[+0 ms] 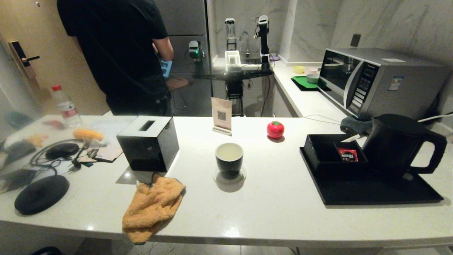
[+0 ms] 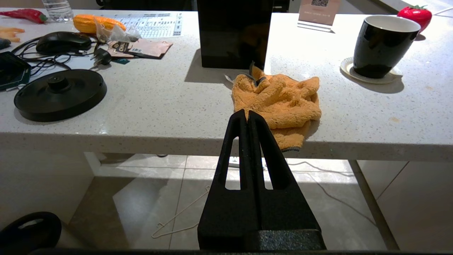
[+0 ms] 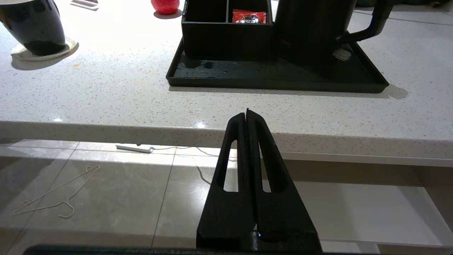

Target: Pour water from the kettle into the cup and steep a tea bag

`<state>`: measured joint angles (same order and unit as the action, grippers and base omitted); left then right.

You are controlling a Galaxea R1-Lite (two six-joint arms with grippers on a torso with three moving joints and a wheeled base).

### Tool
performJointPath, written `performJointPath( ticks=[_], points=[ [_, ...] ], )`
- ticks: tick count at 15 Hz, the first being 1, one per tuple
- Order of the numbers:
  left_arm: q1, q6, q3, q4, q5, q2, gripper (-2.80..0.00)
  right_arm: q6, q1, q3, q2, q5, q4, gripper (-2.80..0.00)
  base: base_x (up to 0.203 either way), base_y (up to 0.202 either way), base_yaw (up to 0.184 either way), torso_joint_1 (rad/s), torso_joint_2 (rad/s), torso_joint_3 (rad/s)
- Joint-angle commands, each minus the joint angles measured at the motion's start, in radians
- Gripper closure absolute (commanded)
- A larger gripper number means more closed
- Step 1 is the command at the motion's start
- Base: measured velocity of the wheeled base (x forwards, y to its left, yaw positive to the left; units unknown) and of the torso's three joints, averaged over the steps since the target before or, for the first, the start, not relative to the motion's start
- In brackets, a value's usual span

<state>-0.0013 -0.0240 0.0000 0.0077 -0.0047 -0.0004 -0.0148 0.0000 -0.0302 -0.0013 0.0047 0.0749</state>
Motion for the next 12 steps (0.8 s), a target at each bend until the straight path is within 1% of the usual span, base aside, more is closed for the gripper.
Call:
performJointPath(
  ticks=[1, 12],
  points=[
    [0.0, -0.001, 0.0, 0.0, 0.0, 0.0, 0.0, -0.001, 0.0, 0.0, 0.001, 0.0, -0.001, 0.0, 0.0, 0.0, 0.0, 0.0, 0.0, 0.0],
    [0.0, -0.001, 0.0, 0.0, 0.001, 0.0, 0.0, 0.003, 0.0, 0.001, 0.001, 0.001, -0.001, 0.0, 0.0, 0.0, 0.0, 0.0, 0.0, 0.0]
  ],
)
